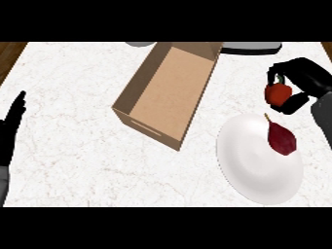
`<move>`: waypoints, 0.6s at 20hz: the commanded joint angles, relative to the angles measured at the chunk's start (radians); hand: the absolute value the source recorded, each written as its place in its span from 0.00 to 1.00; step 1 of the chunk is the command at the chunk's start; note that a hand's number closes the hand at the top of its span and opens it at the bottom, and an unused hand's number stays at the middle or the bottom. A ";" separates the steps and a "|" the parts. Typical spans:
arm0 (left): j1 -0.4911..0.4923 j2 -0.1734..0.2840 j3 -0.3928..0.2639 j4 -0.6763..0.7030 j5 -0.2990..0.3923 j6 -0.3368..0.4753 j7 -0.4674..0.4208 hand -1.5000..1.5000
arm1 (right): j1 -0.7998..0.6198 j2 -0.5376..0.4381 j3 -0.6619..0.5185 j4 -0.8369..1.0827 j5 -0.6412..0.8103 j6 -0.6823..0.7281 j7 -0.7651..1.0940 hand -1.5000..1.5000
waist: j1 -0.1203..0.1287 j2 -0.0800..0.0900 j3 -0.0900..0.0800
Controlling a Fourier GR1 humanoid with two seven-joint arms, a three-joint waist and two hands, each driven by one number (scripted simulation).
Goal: Pick the bell pepper from the plate and place it in the cardboard box
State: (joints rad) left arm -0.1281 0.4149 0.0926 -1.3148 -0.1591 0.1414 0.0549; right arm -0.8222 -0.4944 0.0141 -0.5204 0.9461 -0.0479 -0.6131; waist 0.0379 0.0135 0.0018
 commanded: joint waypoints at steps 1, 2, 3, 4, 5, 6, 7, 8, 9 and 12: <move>0.040 -0.003 0.002 -0.058 -0.004 0.006 0.021 0.50 | -0.068 0.001 -0.080 0.013 -0.057 -0.067 -0.026 1.00 | -0.005 -0.008 0.000; 0.020 -0.021 -0.015 -0.022 -0.017 0.010 0.011 0.50 | -0.095 0.001 -0.087 0.000 -0.067 -0.082 -0.062 1.00 | -0.010 -0.006 0.000; 0.009 -0.011 -0.004 -0.046 -0.015 0.014 0.031 0.50 | -0.086 -0.023 -0.119 0.002 -0.105 -0.079 -0.131 1.00 | -0.012 -0.006 0.000; 0.030 -0.040 -0.011 0.000 -0.030 0.040 -0.024 0.50 | -0.064 0.068 -0.088 -0.051 -0.084 -0.155 -0.099 1.00 | -0.022 -0.010 -0.001; 0.049 0.005 0.014 -0.016 0.001 -0.016 -0.021 0.50 | -0.073 0.006 -0.114 -0.003 -0.105 -0.131 -0.202 1.00 | -0.011 -0.006 0.000; 0.021 -0.035 -0.012 -0.011 -0.035 0.029 0.006 0.50 | -0.112 0.028 -0.115 -0.034 -0.122 -0.081 -0.174 1.00 | -0.022 -0.010 -0.001; 0.001 -0.007 0.022 0.018 -0.012 0.005 -0.008 0.50 | -0.144 0.027 -0.121 -0.027 -0.128 -0.060 -0.167 1.00 | -0.022 -0.009 -0.001; 0.008 -0.025 0.003 -0.031 -0.028 0.023 0.042 0.50 | -0.139 0.069 -0.102 -0.067 -0.123 -0.057 -0.143 1.00 | -0.026 -0.013 -0.001; 0.072 -0.017 0.012 -0.064 0.001 -0.015 0.002 0.50 | -0.152 0.037 -0.107 -0.081 -0.136 0.007 -0.149 1.00 | -0.025 -0.015 -0.002; 0.025 -0.024 0.002 -0.062 -0.033 0.008 0.063 0.50 | -0.232 0.065 -0.102 -0.047 -0.150 0.110 -0.117 1.00 | -0.022 -0.013 -0.002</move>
State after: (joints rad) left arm -0.1129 0.3935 0.0940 -1.3502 -0.1847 0.1504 0.0912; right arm -0.9802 -0.4459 -0.0865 -0.5657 0.8222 -0.0469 -0.7448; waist 0.0162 0.0027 0.0005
